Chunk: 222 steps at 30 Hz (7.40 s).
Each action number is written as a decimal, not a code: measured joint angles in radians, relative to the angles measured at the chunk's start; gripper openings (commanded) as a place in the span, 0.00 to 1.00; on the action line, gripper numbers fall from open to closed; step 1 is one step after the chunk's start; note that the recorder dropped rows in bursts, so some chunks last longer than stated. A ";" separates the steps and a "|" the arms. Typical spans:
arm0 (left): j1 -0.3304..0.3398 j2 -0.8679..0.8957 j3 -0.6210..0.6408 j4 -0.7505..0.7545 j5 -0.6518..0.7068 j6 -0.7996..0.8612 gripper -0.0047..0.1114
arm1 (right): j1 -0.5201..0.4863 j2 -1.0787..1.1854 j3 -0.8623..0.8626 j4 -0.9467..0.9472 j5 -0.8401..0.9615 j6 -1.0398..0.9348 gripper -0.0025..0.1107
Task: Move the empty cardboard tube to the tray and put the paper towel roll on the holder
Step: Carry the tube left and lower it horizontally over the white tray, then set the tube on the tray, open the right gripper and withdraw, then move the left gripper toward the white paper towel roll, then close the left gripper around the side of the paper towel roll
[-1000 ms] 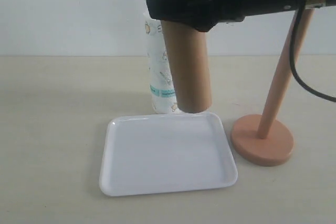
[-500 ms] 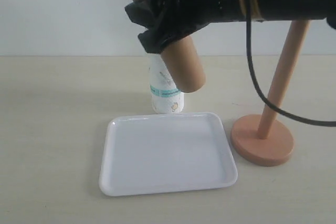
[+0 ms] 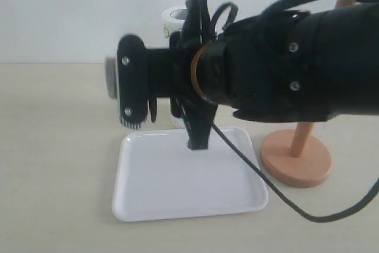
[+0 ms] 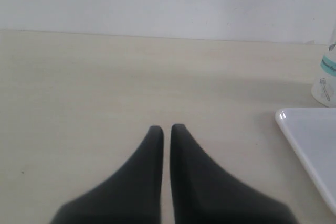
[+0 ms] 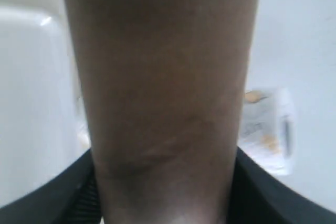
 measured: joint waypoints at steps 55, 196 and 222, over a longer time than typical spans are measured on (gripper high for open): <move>0.000 0.000 0.000 0.000 0.000 0.000 0.08 | -0.121 0.613 -0.666 0.967 0.523 -0.726 0.26; 0.000 1.400 -0.572 0.830 -1.282 -0.664 0.98 | -0.121 -1.404 0.513 0.354 0.294 0.468 0.02; -0.108 1.865 -0.866 0.840 -1.415 -0.257 0.98 | -0.121 -1.404 0.519 0.351 0.339 0.531 0.02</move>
